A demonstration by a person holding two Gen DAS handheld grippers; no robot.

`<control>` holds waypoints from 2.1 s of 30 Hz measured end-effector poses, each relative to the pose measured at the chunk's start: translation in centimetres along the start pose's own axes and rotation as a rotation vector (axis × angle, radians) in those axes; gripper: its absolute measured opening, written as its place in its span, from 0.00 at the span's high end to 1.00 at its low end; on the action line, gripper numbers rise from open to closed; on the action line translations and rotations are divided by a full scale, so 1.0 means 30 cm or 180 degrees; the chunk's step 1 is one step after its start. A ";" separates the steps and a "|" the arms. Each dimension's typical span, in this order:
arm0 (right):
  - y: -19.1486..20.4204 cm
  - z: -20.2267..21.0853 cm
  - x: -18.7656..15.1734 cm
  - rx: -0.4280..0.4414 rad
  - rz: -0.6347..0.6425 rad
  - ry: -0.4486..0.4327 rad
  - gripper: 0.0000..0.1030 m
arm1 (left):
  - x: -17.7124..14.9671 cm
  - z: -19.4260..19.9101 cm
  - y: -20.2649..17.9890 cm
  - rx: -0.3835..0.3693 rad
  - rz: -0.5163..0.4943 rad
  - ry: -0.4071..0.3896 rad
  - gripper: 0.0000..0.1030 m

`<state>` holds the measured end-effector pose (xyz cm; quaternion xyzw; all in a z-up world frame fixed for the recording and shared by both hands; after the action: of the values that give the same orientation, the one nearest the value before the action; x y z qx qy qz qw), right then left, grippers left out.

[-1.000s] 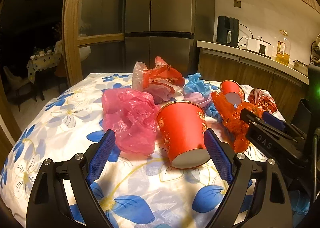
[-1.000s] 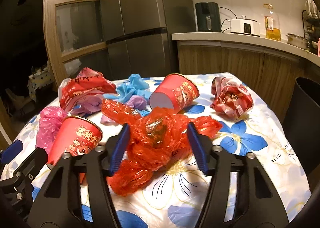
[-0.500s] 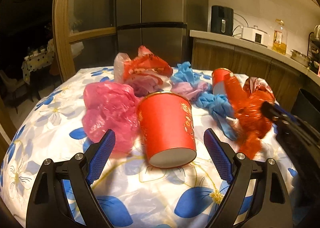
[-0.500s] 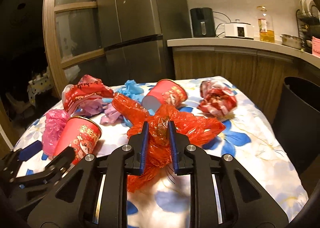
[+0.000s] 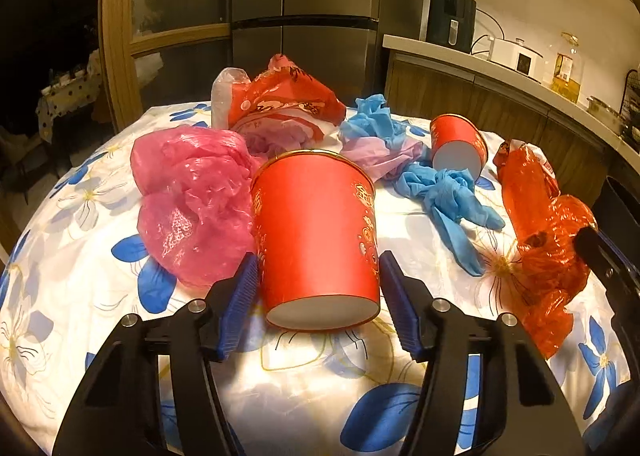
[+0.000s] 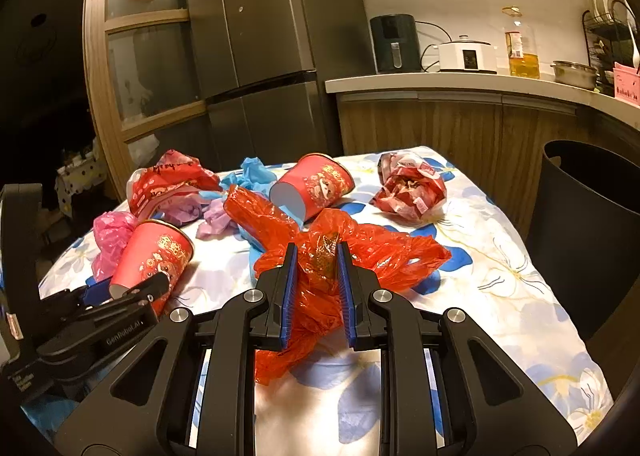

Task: Collect trash
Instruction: 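Grasp the red plastic bag with the right tool while the left tool grasps the red paper cup, then carry the red bag and red cup over the black bin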

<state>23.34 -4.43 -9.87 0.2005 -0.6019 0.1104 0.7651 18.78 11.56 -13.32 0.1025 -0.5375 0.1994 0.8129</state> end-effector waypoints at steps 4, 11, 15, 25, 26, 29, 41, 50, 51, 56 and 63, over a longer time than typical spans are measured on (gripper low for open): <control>-0.014 0.019 0.003 -0.0014 -0.0015 -0.0021 0.81 | 0.005 0.023 -0.005 -0.0024 0.0019 -0.0057 0.44; -0.053 0.085 0.028 -0.0051 -0.0033 -0.0127 0.81 | 0.038 0.147 -0.084 -0.0127 -0.0178 -0.0332 0.44; -0.079 0.131 0.056 -0.0089 -0.0039 -0.0212 0.81 | 0.065 0.212 -0.168 -0.0266 -0.0307 -0.0472 0.44; -0.240 0.290 0.189 -0.0398 -0.0078 -0.0603 0.81 | 0.164 0.303 -0.422 -0.0658 -0.0488 -0.0694 0.44; -0.269 0.309 0.205 -0.0457 -0.0084 -0.0648 0.81 | 0.177 0.313 -0.461 -0.0715 -0.0509 -0.0715 0.44; -0.353 0.358 0.248 -0.0632 -0.0110 -0.0771 0.81 | 0.212 0.340 -0.562 -0.0844 -0.0582 -0.0805 0.44; -0.656 0.486 0.406 -0.1240 -0.0023 -0.1186 0.81 | 0.309 0.409 -0.952 -0.1417 -0.0598 -0.1042 0.44; -0.774 0.452 0.437 -0.1417 0.0068 -0.1294 0.81 | 0.285 0.389 -1.146 -0.1851 -0.0670 -0.1176 0.44; -0.789 0.436 0.430 -0.1431 0.0078 -0.1281 0.81 | 0.275 0.378 -1.162 -0.1868 -0.0692 -0.1159 0.44; -0.842 0.390 0.410 -0.1452 0.0072 -0.1226 0.81 | 0.253 0.331 -1.215 -0.2020 -0.0684 -0.1091 0.44; -0.891 0.352 0.393 -0.1423 0.0029 -0.1207 0.81 | 0.241 0.276 -1.275 -0.2168 -0.0702 -0.1073 0.44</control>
<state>28.03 -33.86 -1.06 0.0413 -0.7444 -0.0609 0.6636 30.97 -24.47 -1.57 -0.0845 -0.6846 -0.0985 0.7173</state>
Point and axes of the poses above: each gripper's, at about its wrist camera, not at the fingertips, and z roughly against the way its jaws point, y to its left, x to its top, the point moved 7 cm from there along -z, roughly the way its jaws point, and after that the axes turned 14 degrees about -y, right-handed, at the moved point
